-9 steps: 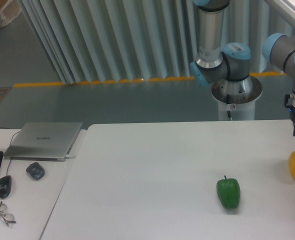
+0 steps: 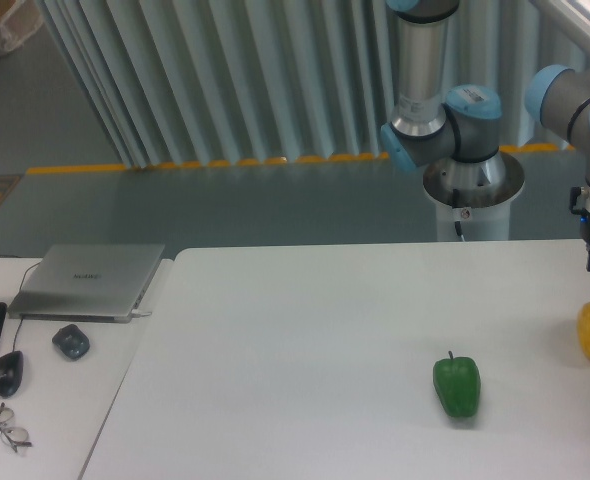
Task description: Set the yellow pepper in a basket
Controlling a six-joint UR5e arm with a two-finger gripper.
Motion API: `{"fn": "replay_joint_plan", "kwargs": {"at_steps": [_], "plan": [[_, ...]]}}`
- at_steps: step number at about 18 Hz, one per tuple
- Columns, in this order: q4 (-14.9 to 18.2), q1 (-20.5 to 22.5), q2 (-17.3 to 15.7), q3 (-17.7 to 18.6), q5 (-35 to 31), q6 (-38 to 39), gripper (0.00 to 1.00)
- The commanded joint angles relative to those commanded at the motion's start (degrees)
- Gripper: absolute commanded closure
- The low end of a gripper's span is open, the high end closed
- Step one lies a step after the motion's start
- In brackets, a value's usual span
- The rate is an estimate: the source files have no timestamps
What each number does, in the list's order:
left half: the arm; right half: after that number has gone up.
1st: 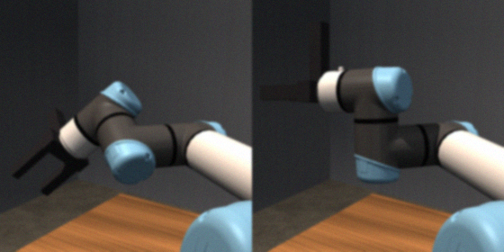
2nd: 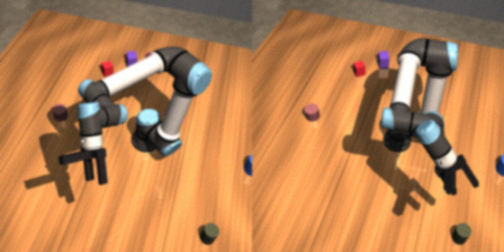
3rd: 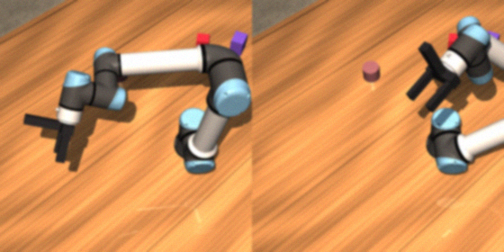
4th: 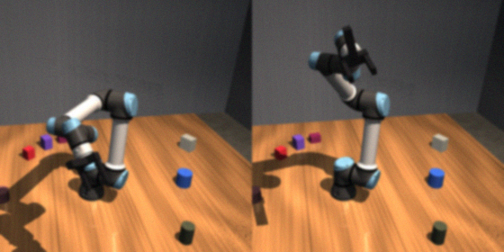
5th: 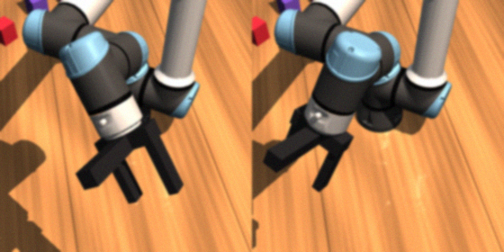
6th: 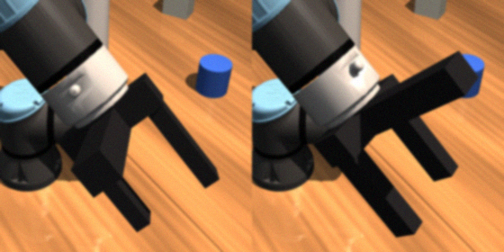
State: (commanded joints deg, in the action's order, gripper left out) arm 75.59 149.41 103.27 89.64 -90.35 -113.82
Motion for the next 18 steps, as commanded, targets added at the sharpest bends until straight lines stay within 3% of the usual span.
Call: {"fn": "replay_joint_plan", "kwargs": {"at_steps": [4,11,16,18], "plan": [[0.0,0.7,-0.4,0.2,0.1,2.1,0.0],[0.0,-0.3,-0.6,0.5,0.2,15.2,0.0],[-0.3,-1.1,-0.5,1.2,0.2,31.7,0.0],[-3.0,-1.1,-0.6,3.3,0.2,36.4,0.0]]}}
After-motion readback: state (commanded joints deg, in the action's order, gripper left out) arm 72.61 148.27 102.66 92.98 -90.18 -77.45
